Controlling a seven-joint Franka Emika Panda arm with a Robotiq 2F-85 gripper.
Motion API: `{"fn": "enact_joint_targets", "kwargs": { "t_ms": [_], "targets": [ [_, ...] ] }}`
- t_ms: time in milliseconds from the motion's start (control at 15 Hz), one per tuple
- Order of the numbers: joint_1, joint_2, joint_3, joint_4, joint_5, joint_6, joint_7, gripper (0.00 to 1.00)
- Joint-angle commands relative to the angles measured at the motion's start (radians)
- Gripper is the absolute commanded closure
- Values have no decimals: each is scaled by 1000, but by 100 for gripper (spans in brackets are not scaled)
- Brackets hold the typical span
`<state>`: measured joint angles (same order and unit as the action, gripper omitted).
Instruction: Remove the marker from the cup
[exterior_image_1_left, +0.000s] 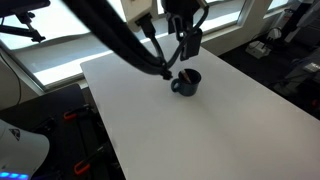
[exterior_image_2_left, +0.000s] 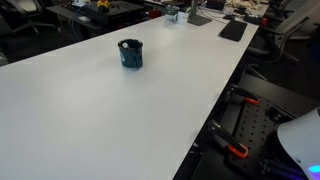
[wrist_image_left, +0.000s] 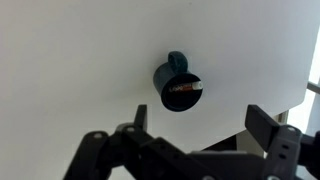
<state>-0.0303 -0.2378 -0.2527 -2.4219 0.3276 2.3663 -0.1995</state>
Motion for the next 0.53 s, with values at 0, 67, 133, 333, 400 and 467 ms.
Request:
{"fn": "enact_joint_targets", "kwargs": {
  "t_ms": [0, 67, 133, 333, 400, 467],
  "targets": [
    [-19, 133, -18, 156, 77, -98, -50, 0],
    [-25, 184, -23, 216, 100, -140, -60, 0],
    [-34, 230, -20, 270, 117, -176, -63, 0],
    [-78, 374, 6, 453, 170, -318, -76, 0],
    [-94, 423, 19, 513, 185, -365, -68, 0],
    [-110, 472, 34, 573, 204, -410, -62, 0]
  ]
}}
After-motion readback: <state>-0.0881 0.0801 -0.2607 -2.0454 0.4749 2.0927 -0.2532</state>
